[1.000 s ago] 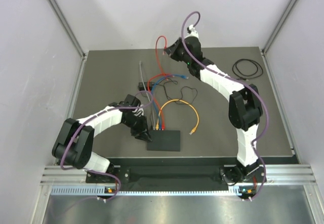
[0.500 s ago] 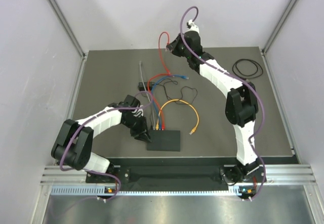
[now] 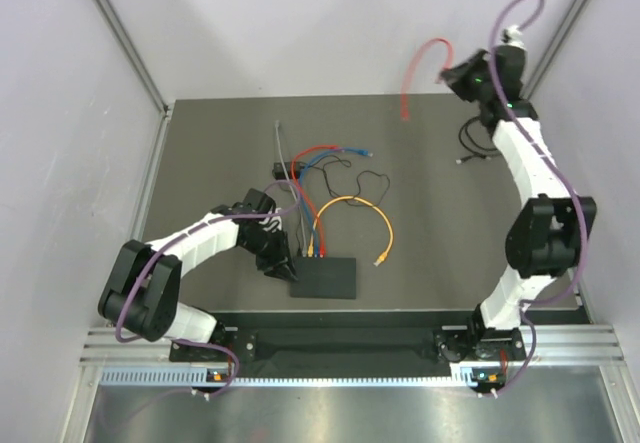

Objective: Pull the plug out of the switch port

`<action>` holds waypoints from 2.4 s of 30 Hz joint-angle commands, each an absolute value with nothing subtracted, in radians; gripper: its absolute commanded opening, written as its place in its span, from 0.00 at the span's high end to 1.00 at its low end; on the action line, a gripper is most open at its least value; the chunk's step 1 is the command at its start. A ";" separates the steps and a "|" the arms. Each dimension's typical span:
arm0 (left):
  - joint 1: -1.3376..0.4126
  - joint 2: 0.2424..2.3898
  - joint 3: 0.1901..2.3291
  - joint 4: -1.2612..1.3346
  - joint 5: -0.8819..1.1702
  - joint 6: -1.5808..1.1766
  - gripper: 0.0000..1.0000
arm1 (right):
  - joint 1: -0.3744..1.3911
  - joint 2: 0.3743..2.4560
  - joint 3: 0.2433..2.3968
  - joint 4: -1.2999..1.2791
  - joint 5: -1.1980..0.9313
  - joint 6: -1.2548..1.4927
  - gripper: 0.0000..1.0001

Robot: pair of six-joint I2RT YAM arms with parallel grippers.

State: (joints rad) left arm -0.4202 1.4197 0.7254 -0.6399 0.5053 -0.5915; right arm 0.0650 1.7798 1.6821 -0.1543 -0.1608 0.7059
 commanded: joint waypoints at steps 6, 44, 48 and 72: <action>-0.417 1.420 0.742 -0.614 0.522 -0.565 0.75 | -0.239 1.686 1.312 0.161 -0.472 0.940 1.00; -0.416 1.433 0.784 -0.618 0.528 -0.584 0.75 | -0.235 1.642 1.425 -0.709 -0.034 0.480 0.23; -0.417 1.411 0.785 -0.623 0.520 -0.598 0.75 | 0.055 1.569 1.333 -0.609 -0.147 0.411 0.28; -0.417 1.496 0.752 -0.557 0.549 -0.664 0.76 | 0.627 1.954 1.121 -0.077 -0.805 0.517 0.50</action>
